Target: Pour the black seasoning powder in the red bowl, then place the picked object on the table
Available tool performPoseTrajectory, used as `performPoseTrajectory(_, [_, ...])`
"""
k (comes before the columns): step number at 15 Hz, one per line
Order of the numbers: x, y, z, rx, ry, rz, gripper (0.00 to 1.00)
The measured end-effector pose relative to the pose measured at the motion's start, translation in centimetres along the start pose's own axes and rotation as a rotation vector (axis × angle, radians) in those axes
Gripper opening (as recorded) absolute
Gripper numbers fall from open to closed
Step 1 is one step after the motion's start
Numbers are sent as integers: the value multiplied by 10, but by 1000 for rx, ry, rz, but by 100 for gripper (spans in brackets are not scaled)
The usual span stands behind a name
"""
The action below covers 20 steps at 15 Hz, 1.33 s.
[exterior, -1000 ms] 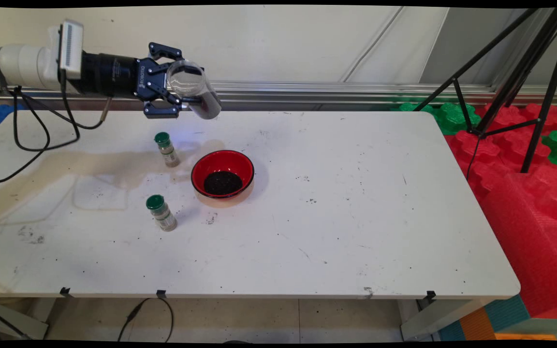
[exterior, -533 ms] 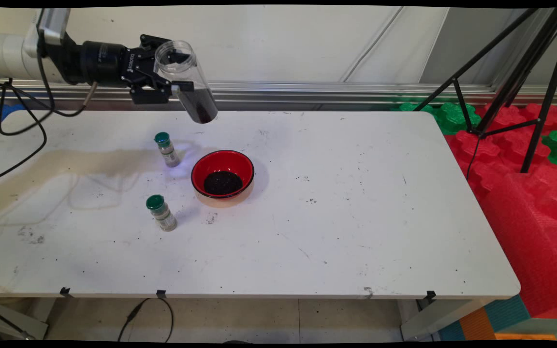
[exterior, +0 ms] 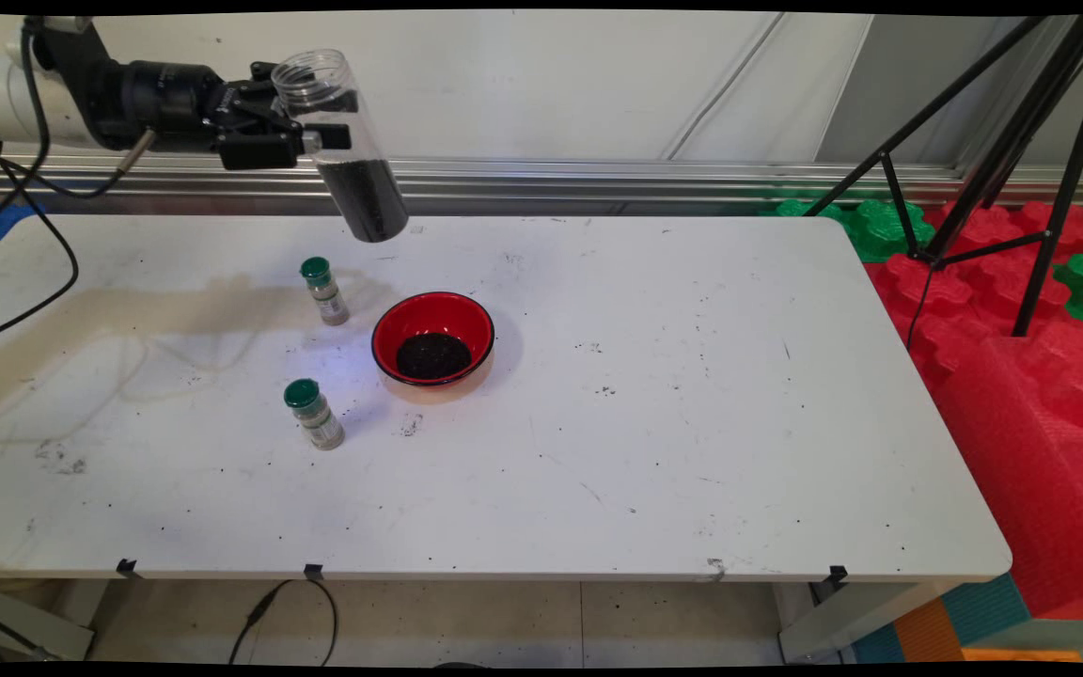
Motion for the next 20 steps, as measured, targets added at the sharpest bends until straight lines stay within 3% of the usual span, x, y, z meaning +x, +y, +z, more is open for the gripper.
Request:
performPoseTrajectory(8, [-11, 0, -27, -10, 6, -136, 0])
performPoseTrajectory(20, [-69, 8, -64, -14, -67, -139, 0])
